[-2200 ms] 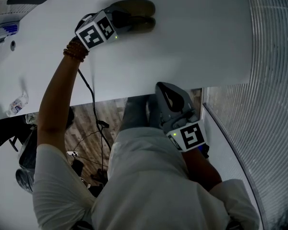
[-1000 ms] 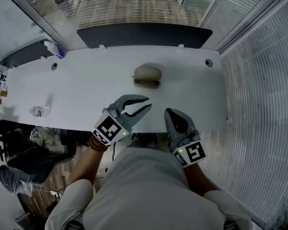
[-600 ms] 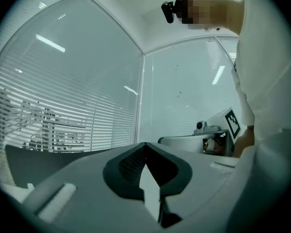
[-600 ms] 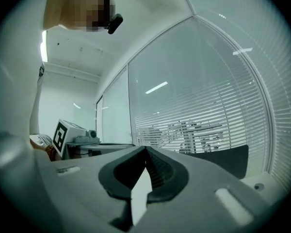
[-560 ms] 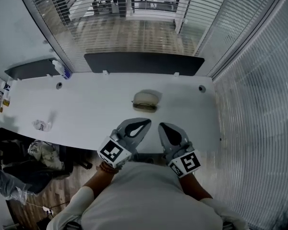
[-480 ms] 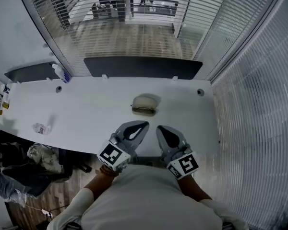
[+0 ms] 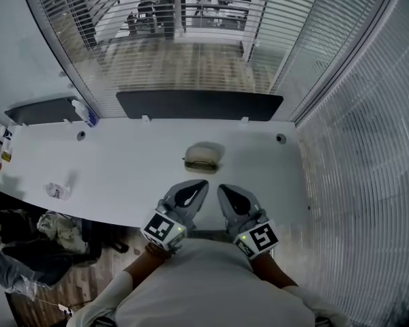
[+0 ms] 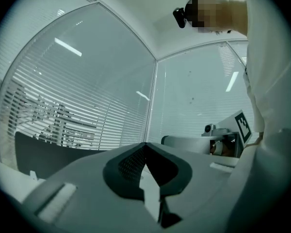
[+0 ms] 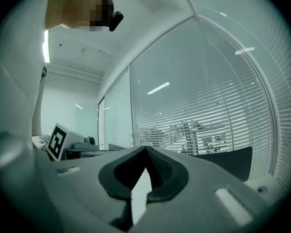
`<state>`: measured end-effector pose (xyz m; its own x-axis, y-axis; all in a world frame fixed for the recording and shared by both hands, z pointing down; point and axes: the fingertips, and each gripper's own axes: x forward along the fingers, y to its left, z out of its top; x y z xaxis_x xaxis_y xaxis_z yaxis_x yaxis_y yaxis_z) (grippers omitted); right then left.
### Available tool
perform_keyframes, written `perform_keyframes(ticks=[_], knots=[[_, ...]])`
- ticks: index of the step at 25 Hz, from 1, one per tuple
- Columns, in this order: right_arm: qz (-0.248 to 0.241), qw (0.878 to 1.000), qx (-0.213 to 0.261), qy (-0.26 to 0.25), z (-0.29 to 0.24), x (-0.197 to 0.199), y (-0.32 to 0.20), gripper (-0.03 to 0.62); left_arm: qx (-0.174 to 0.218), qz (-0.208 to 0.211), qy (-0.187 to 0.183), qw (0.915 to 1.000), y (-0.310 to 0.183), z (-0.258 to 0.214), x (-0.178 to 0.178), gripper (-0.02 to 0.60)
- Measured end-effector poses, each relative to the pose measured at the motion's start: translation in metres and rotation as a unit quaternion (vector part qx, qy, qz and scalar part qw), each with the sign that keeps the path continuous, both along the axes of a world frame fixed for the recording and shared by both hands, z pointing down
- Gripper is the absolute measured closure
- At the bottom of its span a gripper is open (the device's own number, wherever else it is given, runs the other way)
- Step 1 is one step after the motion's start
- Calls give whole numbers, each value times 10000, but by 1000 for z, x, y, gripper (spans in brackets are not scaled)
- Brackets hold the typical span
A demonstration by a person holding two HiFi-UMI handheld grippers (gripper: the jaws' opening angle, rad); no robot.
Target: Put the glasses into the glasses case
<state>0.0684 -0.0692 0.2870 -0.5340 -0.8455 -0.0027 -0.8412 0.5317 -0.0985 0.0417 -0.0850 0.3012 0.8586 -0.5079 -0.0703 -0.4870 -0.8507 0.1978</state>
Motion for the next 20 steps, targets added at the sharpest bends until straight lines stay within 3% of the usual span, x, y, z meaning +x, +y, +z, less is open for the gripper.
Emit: perform_keyframes(ticks=[20], knots=[[-90,9999,-57,-16,3,-4,1,594,-55,-143,2,9999,3,8,-4,578]])
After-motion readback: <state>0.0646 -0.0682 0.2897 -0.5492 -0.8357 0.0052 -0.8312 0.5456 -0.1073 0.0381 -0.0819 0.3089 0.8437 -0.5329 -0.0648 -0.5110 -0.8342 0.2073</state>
